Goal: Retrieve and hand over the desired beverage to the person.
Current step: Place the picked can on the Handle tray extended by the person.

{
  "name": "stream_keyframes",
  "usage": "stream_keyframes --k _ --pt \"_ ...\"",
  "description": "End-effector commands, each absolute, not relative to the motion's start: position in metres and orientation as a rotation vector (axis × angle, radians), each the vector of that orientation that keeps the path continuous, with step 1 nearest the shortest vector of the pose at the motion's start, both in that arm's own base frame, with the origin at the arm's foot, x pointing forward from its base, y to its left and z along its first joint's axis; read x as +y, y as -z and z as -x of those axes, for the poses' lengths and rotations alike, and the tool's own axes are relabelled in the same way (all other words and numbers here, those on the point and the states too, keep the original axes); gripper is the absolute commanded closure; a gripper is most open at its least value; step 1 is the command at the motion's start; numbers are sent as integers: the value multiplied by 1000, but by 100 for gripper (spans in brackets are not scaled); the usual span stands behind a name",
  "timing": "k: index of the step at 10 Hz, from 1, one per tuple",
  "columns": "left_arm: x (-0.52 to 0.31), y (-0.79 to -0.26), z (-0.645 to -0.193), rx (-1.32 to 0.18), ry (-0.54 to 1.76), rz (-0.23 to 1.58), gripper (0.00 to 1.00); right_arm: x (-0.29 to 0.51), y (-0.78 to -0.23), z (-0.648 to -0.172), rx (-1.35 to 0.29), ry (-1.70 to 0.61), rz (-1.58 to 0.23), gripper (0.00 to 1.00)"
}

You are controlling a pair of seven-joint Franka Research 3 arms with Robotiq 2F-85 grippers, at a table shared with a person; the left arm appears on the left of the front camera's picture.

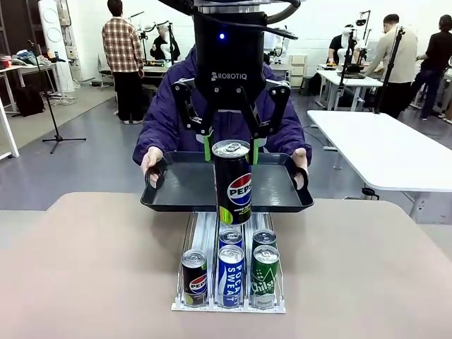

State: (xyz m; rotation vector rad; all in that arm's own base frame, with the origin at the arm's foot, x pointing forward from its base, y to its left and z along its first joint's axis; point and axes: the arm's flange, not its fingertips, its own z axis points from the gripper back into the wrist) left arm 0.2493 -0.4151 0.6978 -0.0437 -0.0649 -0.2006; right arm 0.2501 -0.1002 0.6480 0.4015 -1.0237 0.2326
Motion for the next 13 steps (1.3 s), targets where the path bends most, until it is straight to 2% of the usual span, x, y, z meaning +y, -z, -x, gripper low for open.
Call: stream_keyframes --k 1,9,10,13 --pt "-407 -697 -245 -66 210 54 100 -99 -647 -252 -1024 -240 -417 0" --pt "-407 -697 -245 -66 210 54 100 -99 -647 -252 -1024 -240 -417 0" --pt "-415 -698 -249 -65 201 44 42 -99 -647 -252 -1024 -240 -417 0" --pt "-398 -720 -337 -101 102 80 42 -99 -647 -252 -1024 -240 -417 0"
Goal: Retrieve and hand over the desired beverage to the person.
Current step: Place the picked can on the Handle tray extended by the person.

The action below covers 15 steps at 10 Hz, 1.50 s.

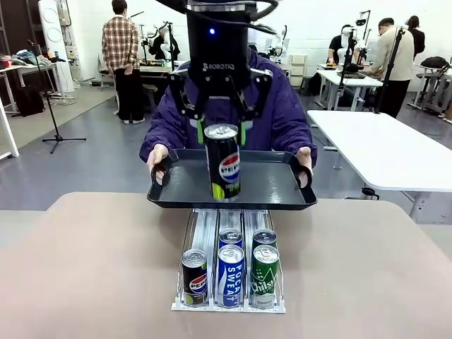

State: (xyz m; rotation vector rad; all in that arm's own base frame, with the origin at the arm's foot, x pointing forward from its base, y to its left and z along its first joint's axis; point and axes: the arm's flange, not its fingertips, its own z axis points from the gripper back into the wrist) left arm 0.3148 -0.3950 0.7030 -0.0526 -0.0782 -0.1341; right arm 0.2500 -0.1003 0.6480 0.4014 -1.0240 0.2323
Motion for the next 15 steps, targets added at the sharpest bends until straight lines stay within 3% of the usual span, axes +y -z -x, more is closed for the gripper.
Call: stream_keyframes --k 1,4,7,15 --pt "-394 -728 -361 -103 71 79 42 -99 -647 -252 -1024 -240 -417 0" --pt "-373 -747 -430 -83 -20 47 42 -99 -647 -252 -1024 -240 -417 0" --pt "-349 -748 -465 -142 -59 -13 42 -99 -647 -252 -1024 -240 -417 0" --pt "-339 -731 -460 -132 -44 6 42 -99 -647 -252 -1024 -240 -417 0"
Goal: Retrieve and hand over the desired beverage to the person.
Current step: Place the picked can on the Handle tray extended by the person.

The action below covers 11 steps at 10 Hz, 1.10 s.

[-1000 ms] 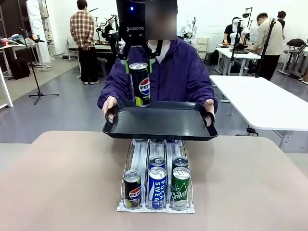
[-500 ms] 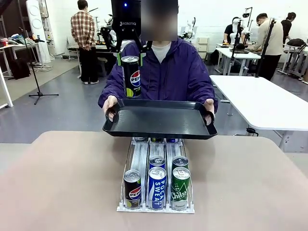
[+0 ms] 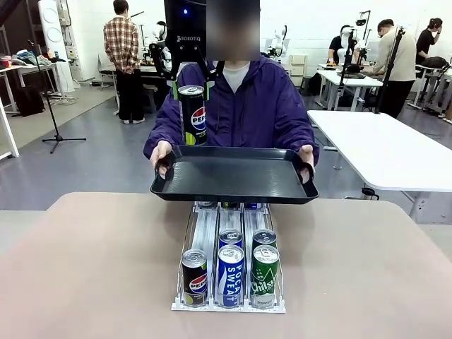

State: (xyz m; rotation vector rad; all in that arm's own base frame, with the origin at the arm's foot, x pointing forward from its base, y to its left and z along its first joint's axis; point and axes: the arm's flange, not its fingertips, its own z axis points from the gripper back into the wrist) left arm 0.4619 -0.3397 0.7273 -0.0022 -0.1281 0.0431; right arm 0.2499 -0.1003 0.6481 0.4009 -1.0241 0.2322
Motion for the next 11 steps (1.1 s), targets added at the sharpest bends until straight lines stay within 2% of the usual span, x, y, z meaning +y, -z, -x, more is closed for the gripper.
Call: stream_keyframes --k 1,4,6,11 --pt "-340 -727 -462 -128 -43 2 42 -99 -647 -252 -1024 -240 -417 0" --pt "-345 -715 -499 -165 -55 24 42 -99 -647 -252 -1024 -240 -417 0" --pt "-353 -698 -520 -243 -52 27 42 -99 -647 -252 -1024 -240 -417 0" --pt "-355 -670 -558 -138 -66 -25 42 -99 -647 -252 -1024 -240 -417 0"
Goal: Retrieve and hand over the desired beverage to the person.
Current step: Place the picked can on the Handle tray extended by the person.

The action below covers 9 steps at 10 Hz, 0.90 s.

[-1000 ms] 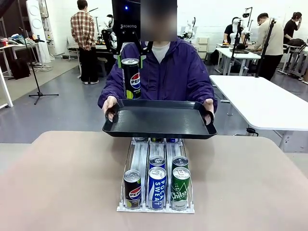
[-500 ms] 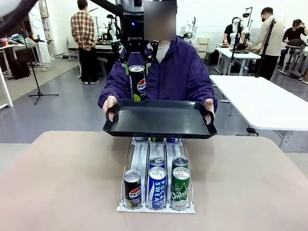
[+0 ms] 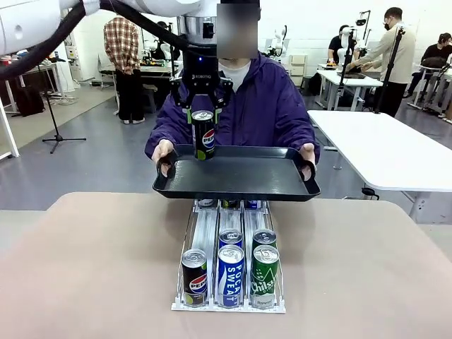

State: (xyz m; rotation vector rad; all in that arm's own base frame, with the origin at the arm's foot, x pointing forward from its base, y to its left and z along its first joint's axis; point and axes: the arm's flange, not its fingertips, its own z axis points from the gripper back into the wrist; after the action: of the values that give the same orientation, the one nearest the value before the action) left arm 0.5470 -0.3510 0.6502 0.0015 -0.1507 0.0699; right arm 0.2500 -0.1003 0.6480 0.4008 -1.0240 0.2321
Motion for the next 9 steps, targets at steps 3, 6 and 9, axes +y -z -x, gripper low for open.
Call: stream_keyframes --k 3,6,9 --pt "-353 -657 -570 -78 -78 -47 42 -99 -647 -252 -1024 -240 -417 0" --pt "-352 -646 -581 -35 -82 -56 42 -99 -647 -252 -1024 -240 -417 0" --pt "-351 -633 -587 7 -78 -68 42 -99 -647 -252 -1024 -240 -417 0"
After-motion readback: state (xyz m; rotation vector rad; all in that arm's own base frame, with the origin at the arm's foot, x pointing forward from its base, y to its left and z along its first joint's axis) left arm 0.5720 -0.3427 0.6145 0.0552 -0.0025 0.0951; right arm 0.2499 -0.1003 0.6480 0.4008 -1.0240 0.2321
